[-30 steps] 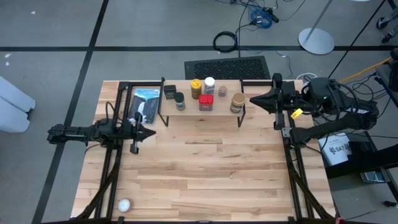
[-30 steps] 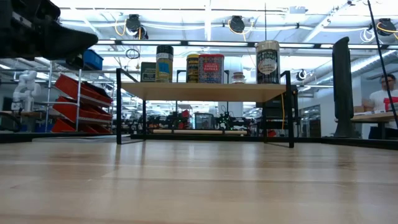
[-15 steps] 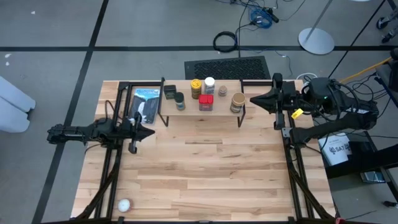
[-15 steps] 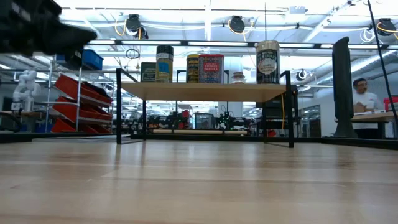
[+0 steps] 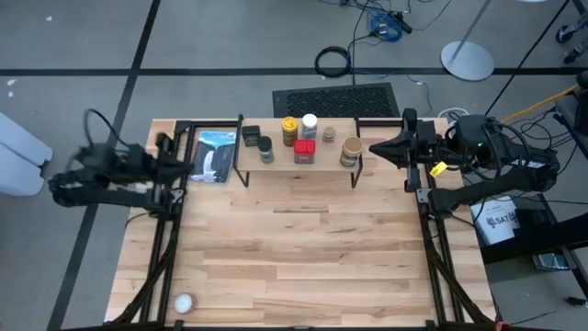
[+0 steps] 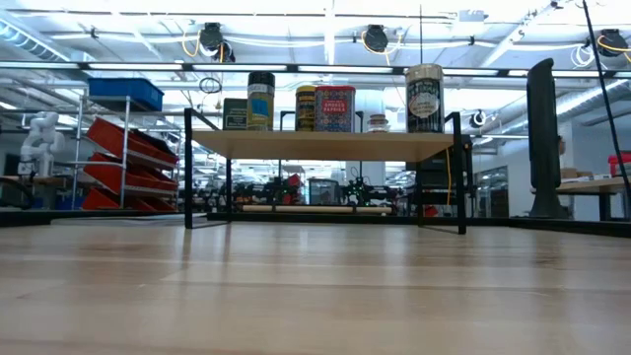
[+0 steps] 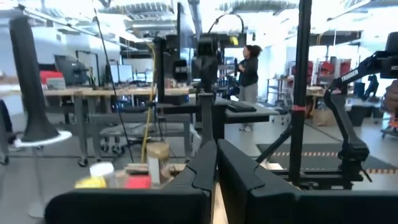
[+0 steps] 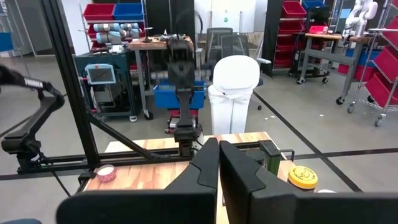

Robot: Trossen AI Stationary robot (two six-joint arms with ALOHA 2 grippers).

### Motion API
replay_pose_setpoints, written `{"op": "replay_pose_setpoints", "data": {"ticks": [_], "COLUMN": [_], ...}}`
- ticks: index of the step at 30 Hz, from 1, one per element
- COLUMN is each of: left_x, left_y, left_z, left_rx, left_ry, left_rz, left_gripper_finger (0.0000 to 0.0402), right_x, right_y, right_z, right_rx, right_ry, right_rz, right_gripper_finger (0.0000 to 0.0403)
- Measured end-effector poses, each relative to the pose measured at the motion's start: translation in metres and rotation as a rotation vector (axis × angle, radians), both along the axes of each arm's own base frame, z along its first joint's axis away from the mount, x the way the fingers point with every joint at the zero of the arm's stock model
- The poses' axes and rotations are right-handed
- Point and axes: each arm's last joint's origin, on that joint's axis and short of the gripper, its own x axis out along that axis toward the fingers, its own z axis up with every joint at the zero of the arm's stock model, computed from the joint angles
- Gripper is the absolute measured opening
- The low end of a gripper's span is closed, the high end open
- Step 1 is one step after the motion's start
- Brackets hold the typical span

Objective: Shelf spices
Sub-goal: Remove the gold seasoning bottle from the shelf

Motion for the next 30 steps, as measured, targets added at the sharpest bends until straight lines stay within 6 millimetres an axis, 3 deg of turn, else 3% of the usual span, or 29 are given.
{"op": "replay_pose_setpoints", "data": {"ticks": [7, 11, 15, 22, 30], "left_x": [0.018, 0.039, 0.057, 0.084, 0.116], "left_y": [-0.001, -0.002, -0.004, -0.008, -0.008], "left_z": [0.07, 0.093, 0.108, 0.098, 0.072], "left_rx": [0.075, 0.078, 0.075, 0.026, -0.025], "left_ry": [0.113, 0.156, 0.084, 0.183, 0.419], "left_rz": [0.008, -0.004, -0.051, -0.187, -0.143], "left_gripper_finger": [0.0022, 0.0022, 0.0022, 0.0022, 0.0022], "right_x": [0.0, 0.0, 0.0, 0.004, 0.019], "right_y": [0.0, 0.0, 0.002, 0.011, 0.022], "right_z": [0.0, 0.0, 0.0, -0.006, -0.024], "right_rx": [0.015, 0.018, 0.042, 0.041, 0.029], "right_ry": [-0.002, -0.002, -0.004, 0.055, 0.206], "right_rz": [0.0, -0.001, 0.009, 0.065, 0.121], "right_gripper_finger": [0.0, 0.0, 0.0, 0.0, 0.0]}}
